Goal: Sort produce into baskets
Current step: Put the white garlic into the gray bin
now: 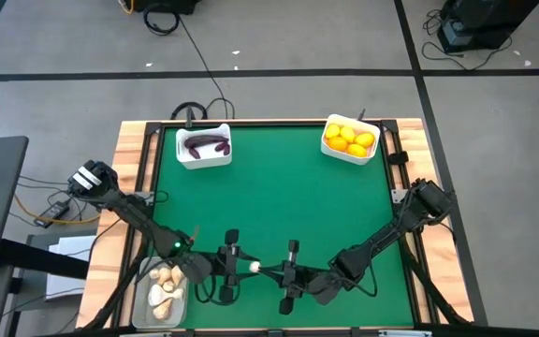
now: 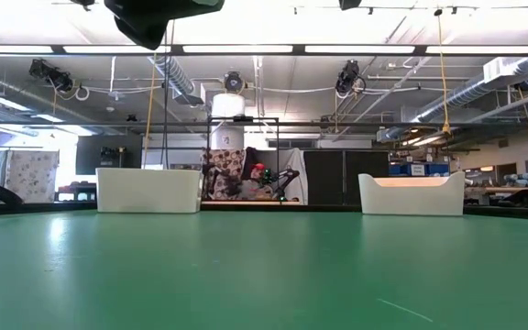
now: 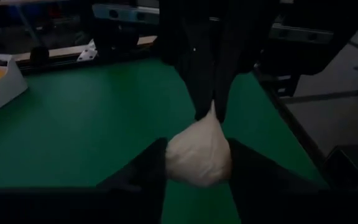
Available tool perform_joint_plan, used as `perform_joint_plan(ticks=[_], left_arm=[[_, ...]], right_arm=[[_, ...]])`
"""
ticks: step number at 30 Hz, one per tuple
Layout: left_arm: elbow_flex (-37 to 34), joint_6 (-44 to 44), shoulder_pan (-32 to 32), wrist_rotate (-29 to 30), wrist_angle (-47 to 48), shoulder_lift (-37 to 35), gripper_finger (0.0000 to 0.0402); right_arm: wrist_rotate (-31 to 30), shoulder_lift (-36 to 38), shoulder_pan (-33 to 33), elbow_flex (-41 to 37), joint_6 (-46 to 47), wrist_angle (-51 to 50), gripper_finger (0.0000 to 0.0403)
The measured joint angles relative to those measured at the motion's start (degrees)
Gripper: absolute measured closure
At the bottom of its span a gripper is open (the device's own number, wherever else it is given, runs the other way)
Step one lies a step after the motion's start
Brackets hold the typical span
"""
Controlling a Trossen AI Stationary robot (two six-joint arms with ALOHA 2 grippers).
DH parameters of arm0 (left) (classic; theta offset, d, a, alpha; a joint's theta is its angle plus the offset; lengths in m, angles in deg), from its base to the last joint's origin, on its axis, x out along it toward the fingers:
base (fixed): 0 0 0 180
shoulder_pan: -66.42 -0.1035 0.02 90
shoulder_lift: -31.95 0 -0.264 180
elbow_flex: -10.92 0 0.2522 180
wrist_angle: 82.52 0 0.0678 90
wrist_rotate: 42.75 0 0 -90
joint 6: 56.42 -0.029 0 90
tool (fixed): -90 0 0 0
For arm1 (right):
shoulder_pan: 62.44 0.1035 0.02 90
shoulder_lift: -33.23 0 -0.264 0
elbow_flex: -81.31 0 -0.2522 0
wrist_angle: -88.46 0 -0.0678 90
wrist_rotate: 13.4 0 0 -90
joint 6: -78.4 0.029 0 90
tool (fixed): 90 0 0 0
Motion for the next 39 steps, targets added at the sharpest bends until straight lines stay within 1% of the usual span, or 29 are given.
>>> perform_joint_plan(ticks=[3, 6, 8, 10, 12, 15, 17, 21, 25, 28, 30, 35, 37, 39], left_arm=[[0.0, 0.3, 0.0, 0.0, 0.3, 0.0, 0.0271], [0.0, 0.3, 0.0, -0.1, 1.5, -0.6, 0.0277], [0.2, 0.5, 0.0, -0.2, 5.3, -2.1, 0.0276], [0.7, 2.6, 0.1, -0.2, 12.8, -4.1, 0.0272], [1.9, 6.7, 0.1, -0.3, 22.3, -6.2, 0.027], [4.6, 14.5, 0.3, -0.4, 38.4, -8.8, 0.0269], [6.9, 20.2, 0.7, -2.4, 49.7, -9.9, 0.0269], [13.3, 30.7, 2.1, -10.4, 69.6, -10.7, 0.0269], [17.4, 38.8, 5.5, -17.7, 81.9, -10.7, 0.0268], [17.1, 43.9, 9.2, -23.2, 84.2, -10.6, 0.0268], [15.6, 46.7, 11.8, -24.9, 83.5, -10.5, 0.0268], [10.1, 55.0, 16.6, -25.0, 80.0, -10.4, 0.0265], [8.2, 58.9, 17.9, -25.4, 79.7, -10.3, 0.0256], [6.7, 61.8, 18.9, -27.4, 79.8, -10.3, 0.0241]], right_arm=[[0.2, 0.0, 0.0, 0.0, 0.1, 0.0, 0.0397], [0.4, 0.0, 0.0, 0.0, 2.1, 0.0, 0.0389], [0.3, 0.0, -0.1, 0.0, 2.4, -0.4, 0.0372], [0.3, 0.0, 0.5, 0.0, 2.2, -0.7, 0.0344], [-0.4, 0.0, 1.2, 0.0, 3.5, -1.1, 0.0311], [-3.6, 0.1, 1.4, 0.0, 10.2, -4.2, 0.0263], [-4.1, 0.3, 0.9, 0.0, 15.3, -8.0, 0.024], [-2.6, 0.3, -0.5, 0.0, 22.3, -16.0, 0.0222], [0.9, 0.3, -2.1, 0.0, 27.6, -20.7, 0.0225], [3.1, 0.3, -3.1, 0.0, 28.1, -20.7, 0.0232], [3.8, 0.3, -3.5, 0.0, 28.1, -20.8, 0.0235], [4.7, 0.3, -4.5, 0.0, 27.5, -20.7, 0.0238], [5.6, 0.3, -5.2, 0.0, 27.2, -20.7, 0.0238], [6.6, 0.3, -5.8, 0.0, 27.1, -20.7, 0.0238]])
